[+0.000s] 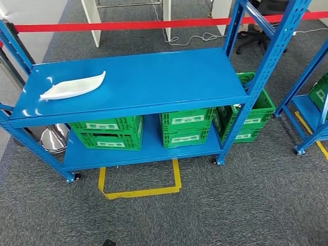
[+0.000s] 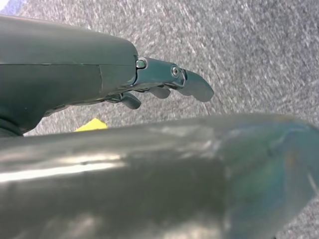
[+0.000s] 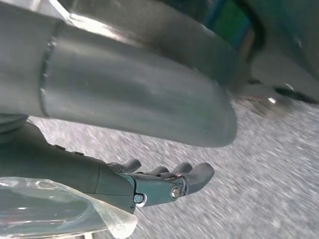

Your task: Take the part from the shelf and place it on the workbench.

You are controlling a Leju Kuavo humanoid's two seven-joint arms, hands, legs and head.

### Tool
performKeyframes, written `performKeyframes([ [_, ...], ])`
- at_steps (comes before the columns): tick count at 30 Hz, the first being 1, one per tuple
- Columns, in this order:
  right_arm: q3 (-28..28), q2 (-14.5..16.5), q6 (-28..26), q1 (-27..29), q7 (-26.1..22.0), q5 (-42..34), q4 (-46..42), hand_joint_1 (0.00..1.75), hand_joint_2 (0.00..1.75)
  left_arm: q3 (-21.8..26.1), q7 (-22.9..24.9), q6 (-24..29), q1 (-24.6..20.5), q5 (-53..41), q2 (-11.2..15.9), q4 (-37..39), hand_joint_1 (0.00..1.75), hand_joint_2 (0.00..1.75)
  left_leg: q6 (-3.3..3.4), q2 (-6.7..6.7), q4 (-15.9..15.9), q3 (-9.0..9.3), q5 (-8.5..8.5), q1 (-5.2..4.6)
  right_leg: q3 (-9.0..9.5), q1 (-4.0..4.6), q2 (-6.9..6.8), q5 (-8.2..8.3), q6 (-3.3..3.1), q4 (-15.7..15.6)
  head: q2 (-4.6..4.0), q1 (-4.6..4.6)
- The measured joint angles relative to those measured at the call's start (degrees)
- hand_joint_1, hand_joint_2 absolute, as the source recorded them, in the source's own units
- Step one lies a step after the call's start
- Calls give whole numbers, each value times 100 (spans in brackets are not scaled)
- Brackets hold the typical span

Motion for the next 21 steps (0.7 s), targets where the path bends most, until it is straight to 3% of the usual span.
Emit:
performKeyframes([
  [2, 0, 0, 0, -4, -2, 0, 1, 0, 0, 0, -25, -15, 14, 3, 9, 0, 0, 0, -66, -87, 6, -33, 14, 17, 31, 7, -83, 5, -76, -19, 0, 1],
  [4, 0, 1, 0, -3, -3, 1, 1, 0, 0, 0, -30, -20, 24, 3, 20, 0, 0, 0, -128, 65, 183, -110, -105, 14, 55, -2, -208, 16, -147, -44, 0, -25],
  [6, 0, 0, 0, 6, -6, 2, 1, 0, 0, 0, -32, -25, 12, 3, 25, 0, 0, 0, -180, 355, 790, -381, -436, 8, 76, 3, -364, 4, -195, -56, 0, -59],
  [8, 0, -4, 0, 17, -6, 2, 1, 0, 0, 0, -32, -27, 6, 3, 25, 0, 0, 0, -207, 476, 1490, -705, -713, 24, 87, 20, -527, -17, -219, -54, 0, -65],
  [9, 0, -6, 0, 17, -5, 2, 1, 0, 0, 0, -32, -28, 13, 3, 25, 0, 0, 0, -207, 496, 1620, -762, -712, 30, 96, 27, -600, -28, -224, -54, 0, -65],
  [10, 0, -8, 0, 14, -5, 2, 1, 0, 0, 0, -32, -28, 21, 3, 26, 0, 0, 0, -195, 513, 1532, -713, -603, 32, 110, 36, -668, -40, -225, -54, 0, -67],
  [11, 0, -8, 0, 9, -5, 3, 1, 0, 0, 0, -32, -29, 28, 3, 28, 0, 0, 0, -170, 548, 1234, -559, -411, 27, 133, 44, -730, -54, -222, -54, 0, -66],
  [13, 0, -8, 0, 5, -6, 5, 1, 0, 0, 0, -32, -29, 21, 3, 35, 0, 0, 0, -86, 769, 446, -164, -96, -27, 176, 69, -848, -92, -197, -53, 0, -65],
  [15, 0, -8, 0, -2, -7, 8, 1, 0, 0, 0, -33, -29, 3, 3, 36, 0, 0, 0, -26, 932, 56, 13, -34, -85, 197, 95, -956, -124, -148, -53, 0, -60],
  [17, 0, -8, 0, -23, -7, 10, 1, 0, 0, 0, -34, -29, 12, 3, 34, 0, 0, 0, 5, 855, 16, 13, -39, -89, 228, 106, -1048, -143, -90, -76, 0, -59],
  [19, 0, -8, 1, -39, -8, 10, -1, 0, 0, 0, -36, -29, 34, 5, 36, 0, 0, 0, 53, 742, -41, 35, -6, -53, 200, 95, -880, -249, -31, 19, 0, -44],
  [21, 0, -8, 1, -30, -8, 9, -1, 0, 0, 0, -37, -29, 24, 7, 33, 0, 0, 0, 98, 625, -75, 44, 17, -23, -51, 73, -567, -550, 6, 545, 0, -13],
])
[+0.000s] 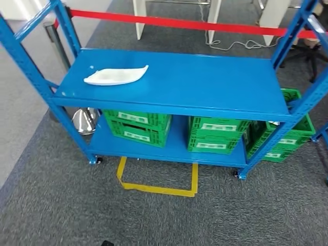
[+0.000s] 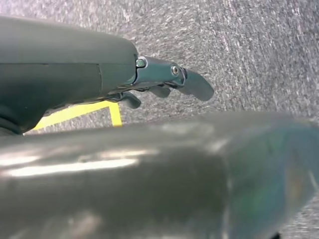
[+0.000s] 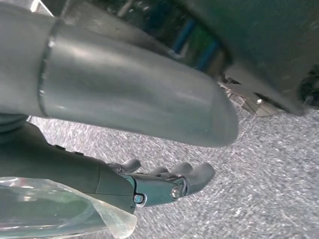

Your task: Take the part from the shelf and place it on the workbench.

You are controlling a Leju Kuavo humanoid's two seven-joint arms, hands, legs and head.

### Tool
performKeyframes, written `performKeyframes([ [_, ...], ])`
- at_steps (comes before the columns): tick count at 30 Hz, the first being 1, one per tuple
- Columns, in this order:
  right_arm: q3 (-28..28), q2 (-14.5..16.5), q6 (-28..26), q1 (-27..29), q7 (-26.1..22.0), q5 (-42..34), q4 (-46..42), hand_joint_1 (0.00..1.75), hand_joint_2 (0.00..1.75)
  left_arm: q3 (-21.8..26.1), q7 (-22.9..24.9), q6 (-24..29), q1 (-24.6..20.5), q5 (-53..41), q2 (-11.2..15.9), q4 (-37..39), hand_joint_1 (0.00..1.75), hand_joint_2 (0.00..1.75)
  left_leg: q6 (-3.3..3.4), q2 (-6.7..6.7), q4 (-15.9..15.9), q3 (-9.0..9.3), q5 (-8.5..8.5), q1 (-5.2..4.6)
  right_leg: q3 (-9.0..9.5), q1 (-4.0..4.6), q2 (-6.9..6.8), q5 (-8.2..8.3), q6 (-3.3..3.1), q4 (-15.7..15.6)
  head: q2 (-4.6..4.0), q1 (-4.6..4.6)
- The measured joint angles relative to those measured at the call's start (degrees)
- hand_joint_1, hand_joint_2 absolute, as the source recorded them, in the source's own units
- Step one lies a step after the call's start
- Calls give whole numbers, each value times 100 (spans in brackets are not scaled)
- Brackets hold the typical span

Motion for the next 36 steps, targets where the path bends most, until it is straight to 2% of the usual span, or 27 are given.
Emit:
performKeyframes([
  [2, 0, 0, 4, 23, 1, -4, 0, 0, 0, 0, 10, 5, -16, 1, -3, 0, 0, 0, 21, -133, 2, -8, -1, 3, -385, -11, 120, -294, 17, 750, 0, 13],
  [3, -1, 0, 10, 33, 1, -13, 0, 0, 0, 0, 17, 10, -14, 2, -2, 0, 0, 0, 23, -205, 5, -6, -3, 3, -508, -13, 133, -308, 23, 946, 0, 12],
  [4, -2, -1, 20, 39, 1, -27, 0, 0, 0, 0, 24, 15, -9, 2, -1, 0, 0, 0, 22, -281, 10, -2, -5, 6, -535, -18, 141, -207, 29, 932, 0, 12],
  [5, -7, -2, 31, 40, 1, -44, 0, 0, 0, 0, 27, 20, -5, 3, -1, 0, 0, 0, 14, -359, 18, 5, -9, 11, -448, -27, 164, 0, 34, 681, 0, 11],
  [7, -22, -3, 53, 37, 0, -68, 3, 0, 0, 0, 28, 23, -10, 3, -1, 0, 0, 0, -30, -512, 62, 2, -33, 18, -122, -60, 370, 392, 40, -94, 0, 14],
  [8, -30, -3, 61, 35, -1, -73, 6, 0, 0, 0, 29, 24, -17, 3, 0, 0, 0, 0, -62, -582, 89, -13, -42, 19, 13, -74, 479, 487, 30, -372, 0, 12],
  [9, -36, -3, 69, 33, 0, -73, 9, 0, 0, 0, 30, 24, -21, 4, 1, 0, 0, 0, -98, -643, 108, -33, -42, 23, 91, -77, 556, 503, 14, -512, 0, 13],
  [11, -46, -2, 78, 29, 1, -75, 11, 0, 0, 0, 31, 25, -11, 5, 4, 1, 0, 0, -162, -749, 112, -64, -21, 40, 133, -64, 511, 496, -50, -531, 0, 10],
  [12, -54, -2, 66, 26, 0, -85, 11, 0, 0, 0, 31, 31, 0, 6, 7, 1, 0, 0, -192, -704, 128, -76, -31, 43, 145, -62, 459, 507, -87, -541, 0, 9],
  [14, -82, 1, -18, 25, -10, -143, 11, 0, 0, 0, 32, 65, 3, 22, 10, 1, 0, 0, -249, -435, 385, -191, -194, 31, 165, -71, 356, 519, -162, -563, 0, -19],
  [15, -102, 3, -75, 30, -17, -178, 11, 0, 0, 0, 32, 90, -4, 34, 9, 0, 0, 0, -274, -267, 687, -329, -355, 27, 173, -69, 299, 514, -190, -566, 0, -35],
  [16, -122, 5, -127, 37, -23, -205, 11, 0, 0, 0, 33, 112, -15, 45, 6, 0, 0, 0, -294, -174, 1070, -509, -531, 31, 178, -64, 244, 504, -209, -566, 0, -48],
  [17, -142, 5, -163, 44, -28, -220, 11, 0, 0, 0, 33, 129, -20, 52, 3, 0, 0, 0, -308, -139, 1444, -686, -670, 41, 181, -59, 192, 496, -221, -565, 0, -48],
  [18, -159, 5, -183, 46, -31, -228, 11, 0, 0, 0, 33, 140, -17, 57, 1, 0, 0, 0, -312, -126, 1690, -804, -722, 50, 187, -55, 152, 487, -228, -565, 0, -48],
  [19, -172, 5, -196, 43, -32, -232, 11, 0, 0, 0, 33, 149, -9, 60, -1, 0, 0, 0, -309, -123, 1728, -825, -661, 56, 196, -52, 125, 479, -231, -565, 0, -49],
  [20, -181, 5, -200, 37, -34, -236, 11, 0, 0, 0, 33, 153, -1, 64, -2, 0, 0, 0, -295, -122, 1536, -736, -496, 58, 212, -48, 109, 468, -229, -565, 0, -49],
  [22, -190, 9, -203, 28, -38, -239, 11, 0, 0, 0, 33, 158, 2, 69, 0, 0, 0, 0, -233, -108, 765, -362, -108, 39, 240, -39, 87, 440, -211, -567, 0, -48],
  [23, -195, 11, -203, 26, -42, -240, 11, 0, 0, 0, 33, 159, -4, 70, 1, 0, 0, 0, -199, -98, 425, -200, -14, 23, 246, -32, 79, 423, -189, -566, 0, -49],
  [24, -202, 14, -199, 24, -48, -240, 11, 0, 0, 0, 33, 156, -11, 70, 3, 0, 0, 0, -173, -88, 221, -106, 9, 6, 245, -27, 69, 411, -161, -568, 0, -46],
  [26, -219, 15, -186, 19, -73, -238, 11, 0, 0, 0, 33, 144, -11, 72, 5, 0, 0, 0, -140, -87, 120, -73, -42, -14, 244, -24, 51, 402, -94, -594, 0, -47],
  [28, -228, 15, -175, 15, -99, -234, 10, 0, 0, 0, 29, 133, 4, 73, 4, 0, 0, 0, -93, -97, 46, -25, -25, 14, 237, -28, 53, 353, -33, -579, 1, -41],
  [30, -232, 15, -171, 11, -115, -231, 9, 0, 0, 0, 21, 132, 2, 73, 1, 0, 0, 0, -42, -103, -29, 33, -12, 41, 50, -26, 97, 114, 7, -186, 1, -22],
  [32, -236, 15, -170, 12, -121, -227, 9, 0, 0, 0, 16, 133, -8, 75, -3, 0, 0, 0, -6, -103, -35, 48, -34, 29, -371, -23, 133, -215, 29, 585, 0, -7],
  [33, -237, 15, -169, 19, -121, -226, 9, 0, 0, 0, 15, 134, -7, 80, -4, 0, 0, 0, 4, -104, -34, 58, -48, 24, -559, -23, 138, -282, 40, 881, 0, -6],
  [34, -239, 15, -169, 29, -121, -224, 9, 0, 0, 0, 15, 135, -4, 85, -4, 0, 0, 0, 8, -109, -32, 74, -63, 21, -658, -24, 140, -231, 48, 987, 0, -4],
  [35, -242, 15, -169, 36, -120, -223, 9, 0, 0, 0, 15, 136, 0, 91, -4, 0, 0, 0, 2, -118, -29, 101, -83, 23, -638, -27, 140, -59, 54, 854, 0, -4],
  [36, -244, 15, -169, 40, -120, -222, 9, 0, 0, 0, 15, 136, 2, 95, -6, 0, 0, 0, -11, -128, -26, 137, -109, 26, -516, -32, 139, 193, 57, 526, 0, -4],
])
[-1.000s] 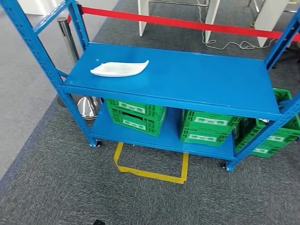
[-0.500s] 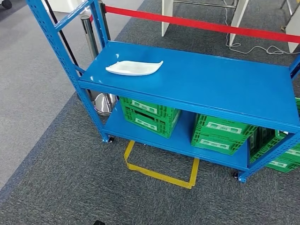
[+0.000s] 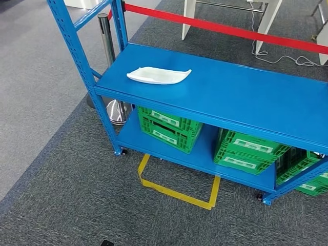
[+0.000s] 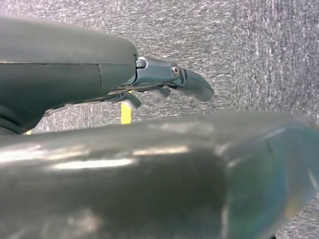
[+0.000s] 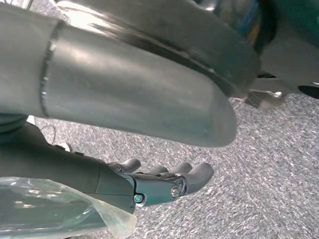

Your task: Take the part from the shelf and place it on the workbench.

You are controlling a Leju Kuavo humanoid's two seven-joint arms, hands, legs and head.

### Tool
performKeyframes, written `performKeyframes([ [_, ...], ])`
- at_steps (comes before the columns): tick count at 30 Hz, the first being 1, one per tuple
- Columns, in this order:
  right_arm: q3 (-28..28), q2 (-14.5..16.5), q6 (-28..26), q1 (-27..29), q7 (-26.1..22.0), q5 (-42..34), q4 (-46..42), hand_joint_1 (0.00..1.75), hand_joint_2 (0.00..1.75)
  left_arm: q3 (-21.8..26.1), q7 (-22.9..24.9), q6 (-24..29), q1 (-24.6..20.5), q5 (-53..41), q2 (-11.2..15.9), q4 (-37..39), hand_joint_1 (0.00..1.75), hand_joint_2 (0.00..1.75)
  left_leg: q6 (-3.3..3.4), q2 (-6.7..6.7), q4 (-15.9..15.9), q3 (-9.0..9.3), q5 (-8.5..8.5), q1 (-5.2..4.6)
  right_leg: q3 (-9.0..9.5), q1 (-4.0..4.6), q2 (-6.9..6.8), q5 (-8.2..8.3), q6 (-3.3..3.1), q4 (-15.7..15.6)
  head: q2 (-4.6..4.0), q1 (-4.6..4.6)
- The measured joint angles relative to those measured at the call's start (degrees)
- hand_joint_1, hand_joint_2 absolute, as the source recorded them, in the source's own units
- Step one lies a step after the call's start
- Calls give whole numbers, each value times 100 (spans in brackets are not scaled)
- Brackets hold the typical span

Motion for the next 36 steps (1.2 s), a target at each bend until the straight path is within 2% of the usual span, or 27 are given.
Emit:
performKeyframes([
  [1, -2, 0, 1, -1, -1, 2, 1, 0, 0, 0, 0, 0, 1, 1, -1, 0, 0, 0, -22, -9, 6, 31, -31, 0, 169, -5, 5, 215, 0, -388, 0, 2],
  [2, -3, 1, 1, -6, -5, 5, 2, 0, 0, 0, 0, 1, -4, 2, -1, 0, 0, 0, -52, -16, 30, 52, -66, -10, 337, -9, 15, 364, -12, -736, 0, 6],
  [3, -3, 1, 2, -11, -12, 13, 3, 0, 0, 0, 0, 0, -9, 3, -1, 0, 0, 0, -80, -19, 46, 59, -89, -20, 444, -9, 24, 431, -37, -951, 0, 4],
  [6, -4, 2, -5, -4, -34, 43, 4, 0, 0, 0, 0, -1, -13, 5, 4, 0, 0, 0, -141, -20, 73, 55, -123, -30, 510, 3, 33, 408, -141, -1051, 0, -15],
  [8, -5, 2, -14, 1, -49, 56, 3, 0, 0, 0, 0, -2, -12, 8, 5, 0, 0, 0, -194, -6, 236, 6, -234, -17, 551, -8, 20, 391, -206, -1066, 0, -38],
  [9, -5, 2, -17, -3, -56, 63, 3, 0, 0, 0, 0, -3, -14, 9, 6, 0, 0, 0, -225, 1, 474, -95, -355, -10, 578, -17, 9, 378, -237, -1073, 0, -52],
  [11, -5, 2, -21, -6, -66, 75, 4, 0, 0, 0, 0, -3, -14, 9, 6, 0, 0, 0, -266, 9, 1247, -480, -660, 5, 623, -15, -8, 338, -282, -1072, 0, -70],
  [12, -5, 1, -26, -6, -67, 82, 4, 0, 0, 0, 0, -3, -6, 10, 6, 0, 0, 0, -273, 9, 1586, -674, -747, 12, 646, -13, -11, 319, -292, -1072, 0, -68],
  [13, -5, 1, -32, -4, -67, 86, 3, 0, 0, 0, 0, -3, 2, 10, 6, 0, 0, 0, -273, 9, 1762, -800, -730, 16, 673, -12, -9, 296, -295, -1072, 0, -69],
  [14, -5, 0, -37, -4, -68, 90, 3, 0, 0, 0, 0, -3, 10, 11, 6, 0, 0, 0, -262, 10, 1710, -822, -593, 19, 709, -11, -5, 271, -294, -1072, 0, -70],
  [15, -5, 1, -39, -5, -69, 93, 3, 0, 0, 0, 0, -3, 13, 11, 6, 0, 0, 0, -242, 10, 1444, -742, -359, 19, 754, -11, 0, 242, -287, -1073, 0, -69],
  [16, -5, 1, -39, -3, -72, 97, 3, 0, 0, 0, 0, -3, 14, 11, 7, 0, 0, 0, -214, 13, 1060, -604, -108, 13, 778, -11, 1, 209, -273, -1076, 0, -70],
  [17, -5, 3, -39, -2, -74, 102, 4, 0, 0, 0, 0, -3, 12, 11, 8, 0, 0, 0, -182, 19, 710, -467, 65, -2, 799, -2, 0, 173, -247, -1076, 0, -68],
  [18, -5, 4, -39, -2, -76, 106, 5, 0, 0, 0, 0, -2, 8, 11, 8, 0, 0, 0, -154, 26, 430, -354, 144, -18, 811, 3, -3, 147, -215, -1076, 0, -70],
  [19, -5, 5, -39, -2, -77, 109, 6, 0, 0, 0, 0, -2, 5, 11, 9, 0, 0, 0, -135, 30, 287, -298, 143, -34, 800, 6, -7, 131, -183, -1081, 0, -67],
  [22, -5, 7, -39, -16, -78, 119, 4, 0, 0, 0, -1, 1, 22, 11, 11, 0, 0, 0, -84, 22, 161, -235, 86, -32, 838, 8, -21, 98, -91, -1120, 0, -61],
  [24, -4, 7, -39, -25, -80, 125, 1, 0, 0, 0, -3, 1, 23, 11, 8, 0, 0, 0, -32, 22, 74, -163, 90, -3, 735, 13, -7, -87, -50, -853, 0, -46],
  [26, -3, 6, -39, -24, -83, 126, 0, 0, 0, 0, -4, -1, 10, 11, 3, 0, 0, 0, 15, 27, 52, -131, 70, -2, 309, 11, 5, -414, -31, -121, 0, -31],
  [27, -3, 5, -39, -19, -81, 126, 0, 0, 0, 0, -4, -2, 7, 11, 3, 0, 0, 0, 27, 27, 54, -121, 53, -8, 74, 10, 5, -516, -22, 245, 0, -27],
  [28, -3, 5, -39, -11, -79, 125, 0, 0, 0, 0, -4, -3, 10, 11, 3, 0, 0, 0, 35, 24, 55, -102, 33, -13, -97, 10, 6, -519, -15, 469, 0, -28],
  [29, -4, 5, -39, -3, -74, 124, 0, 0, 0, 0, -4, -3, 15, 11, 3, 0, 0, 0, 36, 19, 56, -76, 10, -16, -160, 10, 5, -398, -11, 471, 0, -27],
  [30, -4, 4, -39, 3, -70, 123, 0, 0, 0, 0, -3, -4, 19, 11, 3, 0, 0, 0, 29, 13, 59, -37, -17, -16, -108, 9, 5, -170, -11, 248, 0, -26],
  [31, -5, 4, -39, 3, -67, 122, 0, 0, 0, 0, -2, -5, 23, 11, 2, 0, 0, 0, 15, 7, 63, 7, -52, -15, 31, 8, 4, 104, -16, -138, 0, -26],
  [32, -5, 4, -39, -1, -65, 121, 1, 0, 0, 0, -1, -6, 21, 11, 1, 0, 0, 0, -10, 4, 74, 41, -90, -25, 186, 13, 5, 300, -23, -514, 0, -25],
  [33, -4, 4, -39, -8, -65, 120, 1, 0, 0, 0, 0, -7, 16, 11, 0, 0, 0, 0, -37, 1, 88, 63, -124, -35, 323, 15, 8, 425, -43, -809, 0, -28],
  [34, -4, 4, -38, -13, -64, 120, 2, 0, 0, 0, 0, -8, 10, 11, 1, 0, 0, 0, -62, 0, 97, 71, -148, -45, 406, 19, 12, 463, -66, -970, 0, -32],
  [36, -4, 3, -38, -13, -62, 117, 2, 0, 0, 0, 0, -10, -1, 11, 3, 0, 0, 0, -102, -1, 102, 81, -170, -51, 451, 23, 20, 429, -128, -1011, 0, -41],
])
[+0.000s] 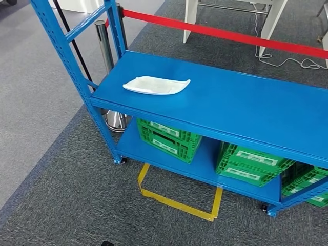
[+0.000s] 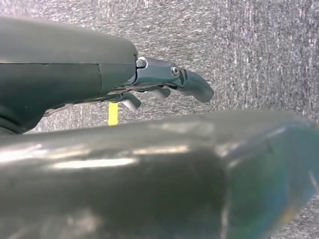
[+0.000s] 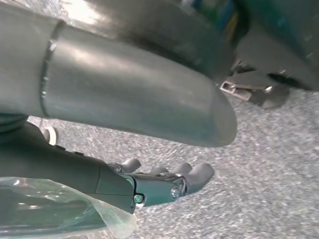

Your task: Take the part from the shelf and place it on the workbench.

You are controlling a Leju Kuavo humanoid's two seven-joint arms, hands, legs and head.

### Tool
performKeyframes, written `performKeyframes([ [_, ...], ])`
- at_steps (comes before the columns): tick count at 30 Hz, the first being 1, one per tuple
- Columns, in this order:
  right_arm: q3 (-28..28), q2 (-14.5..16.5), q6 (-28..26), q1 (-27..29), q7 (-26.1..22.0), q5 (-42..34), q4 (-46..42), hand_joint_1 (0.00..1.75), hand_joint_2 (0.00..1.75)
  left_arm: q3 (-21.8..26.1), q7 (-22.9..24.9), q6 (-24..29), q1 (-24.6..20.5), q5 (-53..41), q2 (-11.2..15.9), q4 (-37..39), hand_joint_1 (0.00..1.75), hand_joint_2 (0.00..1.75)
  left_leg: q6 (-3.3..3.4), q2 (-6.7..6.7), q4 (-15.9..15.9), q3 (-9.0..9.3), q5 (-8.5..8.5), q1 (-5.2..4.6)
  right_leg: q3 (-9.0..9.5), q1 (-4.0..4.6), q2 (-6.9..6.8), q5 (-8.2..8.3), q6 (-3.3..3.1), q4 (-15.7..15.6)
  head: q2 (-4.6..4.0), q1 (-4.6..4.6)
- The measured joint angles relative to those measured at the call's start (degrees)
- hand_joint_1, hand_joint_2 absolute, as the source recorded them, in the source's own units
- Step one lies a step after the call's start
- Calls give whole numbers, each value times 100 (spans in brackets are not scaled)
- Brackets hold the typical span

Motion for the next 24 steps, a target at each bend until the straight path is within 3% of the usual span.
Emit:
performKeyframes([
  [3, -1, -1, -1, 3, 2, 2, 0, 0, 0, 0, 0, -4, -6, -1, 3, 0, 0, 0, -84, 9, 247, -70, -170, 19, 64, -26, -12, -22, -91, -33, 0, -27],
  [6, -1, -1, -1, 1, 3, 9, 0, 0, 0, 0, 0, -9, -2, 0, 4, 0, 0, 0, -166, 18, 1332, -620, -611, 56, 141, -30, -29, -83, -156, -40, 0, -58],
  [7, -1, -2, -2, 3, 5, 10, 0, 0, 0, 0, 0, -11, 6, -1, 5, 0, 0, 0, -178, 18, 1603, -785, -653, 67, 166, -29, -28, -105, -161, -40, 0, -57],
  [8, -1, -3, -3, 5, 7, 11, 0, 0, 0, 0, 0, -14, 13, -1, 5, 0, 0, 0, -182, 18, 1679, -868, -577, 76, 198, -29, -22, -130, -160, -40, 0, -58],
  [9, -1, -3, -3, 5, 8, 14, 0, 0, 0, 0, 0, -17, 17, -1, 5, 0, 0, 0, -176, 18, 1518, -839, -381, 83, 239, -29, -16, -157, -154, -40, 0, -58],
  [11, -1, -3, -3, 6, 8, 17, 0, 0, 0, 0, 0, -23, 16, -1, 5, 0, 0, 0, -142, 22, 823, -586, 98, 84, 314, -28, -11, -227, -120, -42, 0, -57],
  [12, -1, -3, -3, 4, 10, 19, 0, 0, 0, 0, 0, -26, 11, 0, 5, 0, 0, 0, -118, 27, 497, -452, 231, 73, 341, -21, -9, -262, -88, -41, 0, -57],
  [14, -1, -3, -3, -3, 16, 20, 0, 0, 0, 0, 0, -34, 2, 0, 5, 0, 0, 0, -72, 33, 210, -338, 232, 43, 343, -14, -17, -298, -18, -51, 0, -52],
  [16, -1, -3, -6, -14, 22, 24, -1, 0, 0, 0, 0, -43, 10, 1, 5, 1, 0, 0, -17, 29, 131, -320, 201, 39, 355, -17, -28, -311, 45, -86, 0, -48],
  [18, -1, -3, -13, -20, 23, 28, -3, 0, 0, 0, 0, -49, 18, 2, 4, 1, 0, 0, 44, 29, 55, -266, 203, 60, 287, -17, -25, -424, 93, 57, 0, -32],
  [19, -1, -3, -16, -23, 23, 30, -4, 0, 0, 0, 1, -50, 12, 2, 3, 1, 0, 0, 73, 31, 26, -238, 198, 68, 157, -15, -20, -554, 108, 311, 0, -19],
  [21, -1, -3, -19, -17, 23, 31, -4, 0, 0, 0, 0, -52, 0, 2, 1, 0, 0, 0, 122, 38, 19, -209, 164, 52, -286, -12, -14, -851, 121, 1082, 0, 0],
  [22, -1, -3, -19, -8, 23, 31, -4, 0, 0, 0, 0, -54, 0, 2, 0, 0, 0, 0, 140, 38, 21, -189, 142, 43, -500, -13, -14, -908, 126, 1397, 0, 3],
  [23, -1, -3, -19, 2, 24, 31, -4, 0, 0, 0, 0, -54, 3, 2, 0, 0, 0, 0, 149, 35, 21, -160, 117, 36, -629, -13, -14, -851, 128, 1526, 0, 2],
  [24, -1, -3, -19, 9, 25, 31, -4, 0, 0, 0, 0, -55, 7, 2, 1, 0, 0, 0, 149, 29, 23, -119, 88, 32, -648, -13, -14, -675, 127, 1432, 0, 3],
])
